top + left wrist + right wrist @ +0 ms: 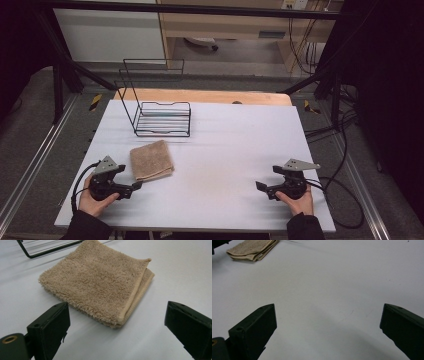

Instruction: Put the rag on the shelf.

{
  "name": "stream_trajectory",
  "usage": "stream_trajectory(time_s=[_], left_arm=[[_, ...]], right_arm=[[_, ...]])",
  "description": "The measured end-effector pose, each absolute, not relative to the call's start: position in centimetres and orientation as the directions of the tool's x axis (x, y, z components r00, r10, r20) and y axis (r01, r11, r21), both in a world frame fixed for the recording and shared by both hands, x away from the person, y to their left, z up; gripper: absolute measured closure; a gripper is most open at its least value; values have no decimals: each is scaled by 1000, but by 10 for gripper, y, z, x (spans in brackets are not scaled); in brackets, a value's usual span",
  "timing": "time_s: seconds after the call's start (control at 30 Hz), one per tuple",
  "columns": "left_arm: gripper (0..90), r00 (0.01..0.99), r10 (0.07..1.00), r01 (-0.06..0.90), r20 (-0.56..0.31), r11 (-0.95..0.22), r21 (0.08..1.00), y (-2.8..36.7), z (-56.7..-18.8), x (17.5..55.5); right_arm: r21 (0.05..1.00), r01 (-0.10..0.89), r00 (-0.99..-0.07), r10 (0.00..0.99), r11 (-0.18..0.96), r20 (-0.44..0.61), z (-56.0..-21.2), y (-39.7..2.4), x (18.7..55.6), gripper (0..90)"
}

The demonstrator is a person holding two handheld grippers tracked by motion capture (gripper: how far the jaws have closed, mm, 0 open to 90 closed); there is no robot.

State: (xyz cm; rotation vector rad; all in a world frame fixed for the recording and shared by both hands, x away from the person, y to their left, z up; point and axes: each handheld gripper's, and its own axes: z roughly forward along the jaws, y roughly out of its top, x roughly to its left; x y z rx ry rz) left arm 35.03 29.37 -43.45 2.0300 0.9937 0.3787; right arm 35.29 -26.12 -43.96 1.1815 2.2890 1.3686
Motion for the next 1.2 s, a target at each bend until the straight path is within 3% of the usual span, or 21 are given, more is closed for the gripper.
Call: stream_trajectory(time_s=[0.2,0.43,0.77,1.2], left_arm=[[89,638,766,516,-83,-345,784,292,-434,350],[179,610,788,532,-81,-332,779,292,-433,351],[411,530,837,596,-133,-257,761,292,-436,359],[506,504,855,646,-122,-279,710,284,-445,365]], right_arm=[[811,533,-643,738,242,203,-440,-260,352,16],[806,540,-634,748,242,199,-440,-260,352,19],[806,537,-635,749,251,190,-441,-259,353,21],[805,536,-637,747,253,189,-442,-258,353,22]])
